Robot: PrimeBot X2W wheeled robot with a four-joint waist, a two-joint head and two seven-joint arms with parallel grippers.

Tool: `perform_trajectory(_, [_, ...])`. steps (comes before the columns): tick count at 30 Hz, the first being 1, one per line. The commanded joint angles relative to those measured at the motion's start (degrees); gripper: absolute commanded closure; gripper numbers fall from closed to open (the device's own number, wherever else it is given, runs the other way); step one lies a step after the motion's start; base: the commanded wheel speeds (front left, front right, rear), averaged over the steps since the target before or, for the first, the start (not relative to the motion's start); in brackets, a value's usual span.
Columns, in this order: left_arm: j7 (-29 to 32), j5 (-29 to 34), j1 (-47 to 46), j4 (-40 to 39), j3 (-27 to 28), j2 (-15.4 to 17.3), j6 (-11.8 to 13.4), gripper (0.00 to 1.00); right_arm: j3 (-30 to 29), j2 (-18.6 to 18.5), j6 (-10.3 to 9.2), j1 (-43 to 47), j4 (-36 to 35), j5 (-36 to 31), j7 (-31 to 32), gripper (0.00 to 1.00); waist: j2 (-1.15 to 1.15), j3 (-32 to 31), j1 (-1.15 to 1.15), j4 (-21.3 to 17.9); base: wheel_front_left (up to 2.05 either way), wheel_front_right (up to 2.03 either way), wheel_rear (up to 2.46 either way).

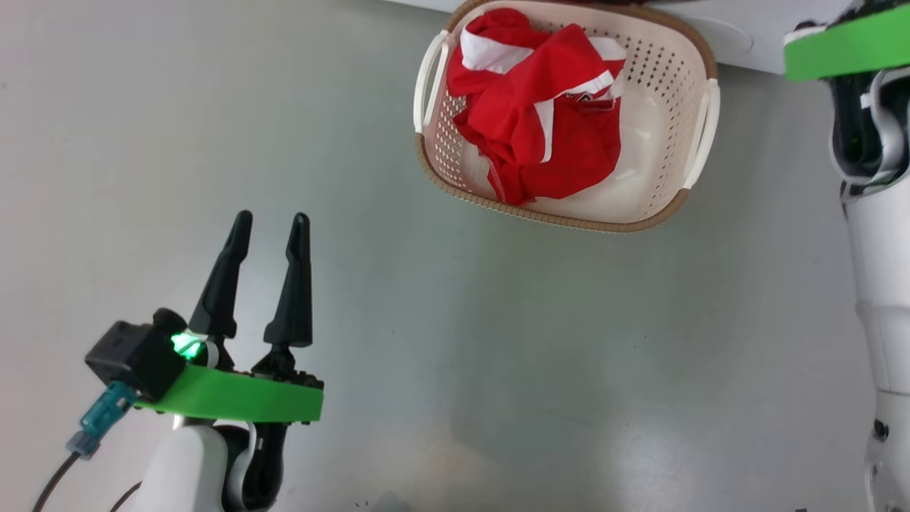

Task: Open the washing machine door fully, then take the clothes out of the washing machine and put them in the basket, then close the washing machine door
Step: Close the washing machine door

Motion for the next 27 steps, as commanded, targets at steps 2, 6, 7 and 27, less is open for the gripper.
perform_trajectory(2, [-0.3,-0.5,-0.4,-1.6,1.6,1.4,-0.3,0.00,-0.1,0.7,0.17,-1.9,-1.2,-0.7,-0.3,1.00,0.00,0.9,0.00,0.5,0.00,0.00,0.00])
perform_trajectory(6, [-0.3,-0.6,-0.7,-2.0,1.3,1.4,-0.3,0.00,-1.1,0.6,0.17,-3.9,-1.3,-0.9,-0.3,1.00,0.00,1.8,0.00,0.7,0.00,0.00,0.00])
perform_trajectory(7, [-0.3,-0.7,-0.8,-2.1,1.2,1.4,-0.3,0.00,-1.4,0.6,0.17,-4.4,-1.3,-0.9,-0.3,1.00,0.00,2.0,0.00,0.8,0.00,0.00,0.00])
perform_trajectory(27, [-0.3,-0.6,-1.8,-1.8,0.2,1.4,-0.3,0.00,-1.1,1.4,0.17,-6.4,-0.7,-2.1,-0.3,1.00,0.00,2.0,0.00,0.8,0.00,0.00,0.00])
